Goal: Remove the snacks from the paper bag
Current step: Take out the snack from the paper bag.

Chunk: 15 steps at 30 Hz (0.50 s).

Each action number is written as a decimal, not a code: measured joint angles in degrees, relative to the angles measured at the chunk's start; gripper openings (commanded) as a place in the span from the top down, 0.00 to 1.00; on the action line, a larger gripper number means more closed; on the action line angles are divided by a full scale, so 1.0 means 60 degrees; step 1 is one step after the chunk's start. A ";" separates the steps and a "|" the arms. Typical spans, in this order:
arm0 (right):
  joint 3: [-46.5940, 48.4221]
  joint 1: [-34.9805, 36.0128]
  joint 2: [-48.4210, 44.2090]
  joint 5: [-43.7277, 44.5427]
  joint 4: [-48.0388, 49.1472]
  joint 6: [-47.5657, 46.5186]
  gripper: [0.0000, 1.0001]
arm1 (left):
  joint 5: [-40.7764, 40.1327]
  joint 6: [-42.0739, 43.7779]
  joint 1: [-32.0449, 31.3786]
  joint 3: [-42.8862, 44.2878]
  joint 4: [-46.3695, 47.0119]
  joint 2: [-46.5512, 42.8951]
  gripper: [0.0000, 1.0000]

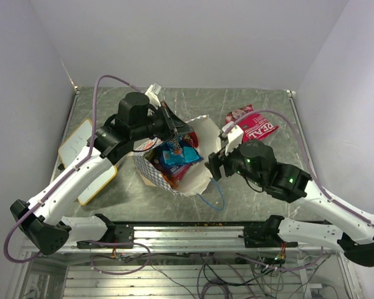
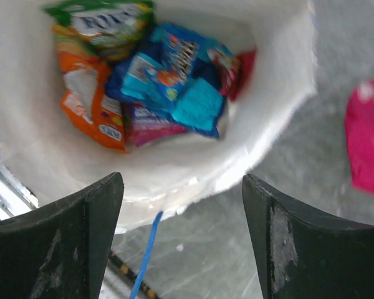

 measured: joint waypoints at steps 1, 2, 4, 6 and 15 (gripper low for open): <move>-0.0164 -0.0004 -0.0127 -0.0335 0.0328 -0.0444 0.27 | -0.0011 0.0000 0.0004 0.0015 0.0000 0.0011 0.93; -0.0539 -0.0007 -0.0324 -0.0889 0.0954 -0.1122 0.30 | -0.0018 0.0004 0.0000 0.0040 0.0004 0.0029 0.93; -0.1322 -0.0007 -0.0492 -0.2025 0.1916 -0.2433 0.35 | -0.0025 0.0004 0.0000 0.0073 0.0011 0.0055 0.93; -0.1730 -0.0007 -0.0270 -0.2962 0.2444 -0.3585 0.38 | -0.0033 0.0007 0.0000 0.0095 0.0015 0.0073 0.93; -0.2353 -0.0015 0.2269 -0.4841 0.4375 -0.8007 0.57 | -0.0127 0.0412 0.0004 0.0444 -0.0157 0.0098 0.93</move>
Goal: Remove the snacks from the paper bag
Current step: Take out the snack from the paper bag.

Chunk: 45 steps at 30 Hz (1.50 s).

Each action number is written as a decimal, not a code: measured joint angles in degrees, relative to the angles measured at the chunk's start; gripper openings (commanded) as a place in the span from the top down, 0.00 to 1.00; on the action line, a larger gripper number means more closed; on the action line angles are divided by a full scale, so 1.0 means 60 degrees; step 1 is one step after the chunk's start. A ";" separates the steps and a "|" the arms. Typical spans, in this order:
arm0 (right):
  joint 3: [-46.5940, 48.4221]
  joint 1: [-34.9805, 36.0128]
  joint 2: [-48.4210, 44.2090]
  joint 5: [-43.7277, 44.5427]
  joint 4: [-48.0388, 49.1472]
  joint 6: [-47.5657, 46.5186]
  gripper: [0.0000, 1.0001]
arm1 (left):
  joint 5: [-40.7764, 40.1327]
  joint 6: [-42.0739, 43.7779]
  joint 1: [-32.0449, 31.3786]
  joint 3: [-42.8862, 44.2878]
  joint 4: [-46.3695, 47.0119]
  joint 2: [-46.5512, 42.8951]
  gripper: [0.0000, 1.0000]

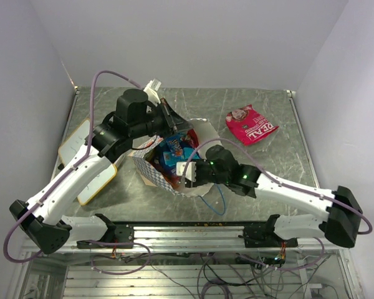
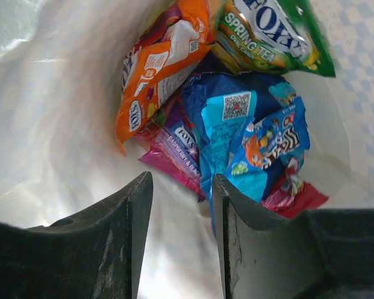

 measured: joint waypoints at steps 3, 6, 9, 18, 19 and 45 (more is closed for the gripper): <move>0.0004 -0.0131 0.0783 -0.0408 0.0532 -0.0892 0.56 | 0.0007 0.0186 -0.0004 0.0157 -0.0138 0.0004 0.93; 0.0033 -0.0251 0.1541 -0.0823 0.0911 -0.1453 0.56 | 0.0011 0.0375 -0.0004 0.0470 -0.0408 0.0087 0.93; 0.0022 -0.0317 0.2080 -0.1202 0.1344 -0.1719 0.56 | 0.0033 0.0568 -0.0004 0.0681 -0.0528 0.0160 0.93; 0.0058 -0.0495 0.3300 -0.1617 0.3056 -0.2029 0.56 | 0.0200 0.0721 -0.0004 0.0685 -0.0758 0.0164 0.93; 0.0080 -0.0510 0.3483 -0.1606 0.3166 -0.2044 0.56 | 0.0211 0.0758 -0.0004 0.0696 -0.0831 0.0164 0.93; 0.0197 -0.1654 0.1814 -0.2583 0.3136 0.1220 1.00 | -0.0044 0.1217 -0.0076 0.0838 -0.0820 0.0069 0.93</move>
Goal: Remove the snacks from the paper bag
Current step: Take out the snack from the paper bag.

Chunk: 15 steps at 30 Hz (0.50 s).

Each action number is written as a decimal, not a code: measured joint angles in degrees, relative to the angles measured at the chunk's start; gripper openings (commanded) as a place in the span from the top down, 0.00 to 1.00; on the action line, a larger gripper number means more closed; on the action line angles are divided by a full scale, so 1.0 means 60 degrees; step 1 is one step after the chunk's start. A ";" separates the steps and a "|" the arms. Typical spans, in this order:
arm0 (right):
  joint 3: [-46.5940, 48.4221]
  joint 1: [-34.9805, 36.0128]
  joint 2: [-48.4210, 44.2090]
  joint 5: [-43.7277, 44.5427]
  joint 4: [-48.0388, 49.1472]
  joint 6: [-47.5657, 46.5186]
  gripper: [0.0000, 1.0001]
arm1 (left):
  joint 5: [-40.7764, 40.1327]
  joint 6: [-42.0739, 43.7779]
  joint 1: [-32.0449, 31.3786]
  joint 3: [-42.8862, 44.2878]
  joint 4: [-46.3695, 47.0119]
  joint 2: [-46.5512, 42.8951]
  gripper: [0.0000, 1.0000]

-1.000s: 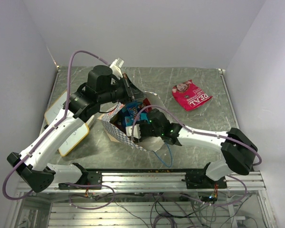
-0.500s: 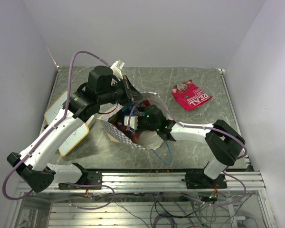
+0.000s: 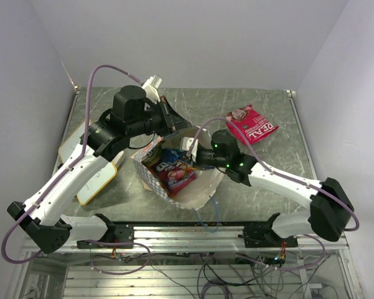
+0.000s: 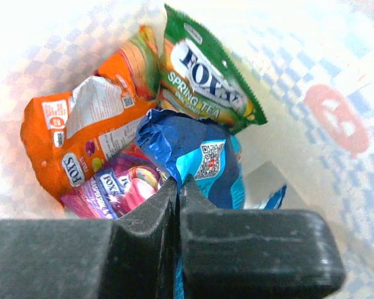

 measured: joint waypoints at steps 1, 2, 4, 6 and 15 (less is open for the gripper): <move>0.0000 -0.0004 -0.0233 -0.0051 -0.0117 0.0321 1.00 | -0.0051 0.0025 0.0000 0.0000 -0.0015 0.0000 0.93; 0.0000 -0.0004 -0.0463 -0.0080 -0.0273 0.0565 1.00 | -0.0106 0.0029 -0.0004 0.0000 -0.0022 0.0000 0.93; 0.0022 0.0004 -0.0896 -0.0051 -0.0623 0.1020 1.00 | -0.0208 0.0029 -0.0004 0.0000 -0.0033 0.0000 0.93; 0.0109 0.0007 -0.1282 0.0055 -0.0994 0.1435 1.00 | -0.0288 0.0029 -0.0004 0.0000 -0.0029 0.0000 0.93; 0.1249 0.0015 -0.2703 0.0652 -0.2754 0.2652 1.00 | -0.0441 -0.0004 -0.0004 0.0000 -0.0036 0.0040 0.93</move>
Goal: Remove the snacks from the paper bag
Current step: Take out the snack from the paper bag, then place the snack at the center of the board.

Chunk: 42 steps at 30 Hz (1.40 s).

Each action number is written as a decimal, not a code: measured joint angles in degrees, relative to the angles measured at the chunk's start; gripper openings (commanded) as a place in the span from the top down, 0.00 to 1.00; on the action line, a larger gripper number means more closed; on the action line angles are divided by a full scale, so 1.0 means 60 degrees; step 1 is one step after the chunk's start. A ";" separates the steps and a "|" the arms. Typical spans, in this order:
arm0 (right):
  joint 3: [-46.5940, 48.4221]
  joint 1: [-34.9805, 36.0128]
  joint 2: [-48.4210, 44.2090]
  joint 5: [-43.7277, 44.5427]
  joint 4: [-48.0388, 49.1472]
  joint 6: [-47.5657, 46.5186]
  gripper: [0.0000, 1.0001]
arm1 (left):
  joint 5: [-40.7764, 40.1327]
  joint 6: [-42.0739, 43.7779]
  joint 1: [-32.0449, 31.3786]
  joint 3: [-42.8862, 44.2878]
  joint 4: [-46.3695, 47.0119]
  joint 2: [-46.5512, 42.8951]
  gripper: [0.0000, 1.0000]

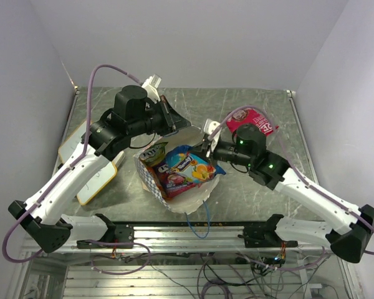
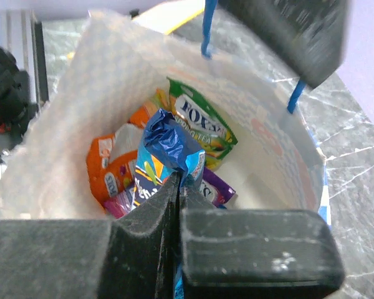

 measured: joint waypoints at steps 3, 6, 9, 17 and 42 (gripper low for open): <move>0.0579 0.0018 -0.0229 0.0226 -0.0437 0.0390 1.00 | -0.0018 -0.0015 0.0000 0.0029 -0.0018 0.0113 0.93; 0.1413 0.0025 -0.0288 0.0608 -0.1013 0.0750 1.00 | -0.0113 -0.0018 0.0000 0.0091 -0.0120 0.0255 0.93; 0.2390 0.0022 -0.0280 0.1060 -0.1727 0.0940 1.00 | -0.0291 -0.0015 0.0015 0.0255 -0.0364 0.0386 0.93; 0.5413 0.0022 -0.0200 0.2911 -0.3566 0.0452 1.00 | -0.0914 0.0066 0.0091 0.1129 -0.1319 0.0849 0.93; 0.6302 -0.2495 0.3337 0.8812 -0.1453 0.0925 1.00 | -0.1031 0.0302 0.0244 0.1388 -0.2506 0.0882 0.93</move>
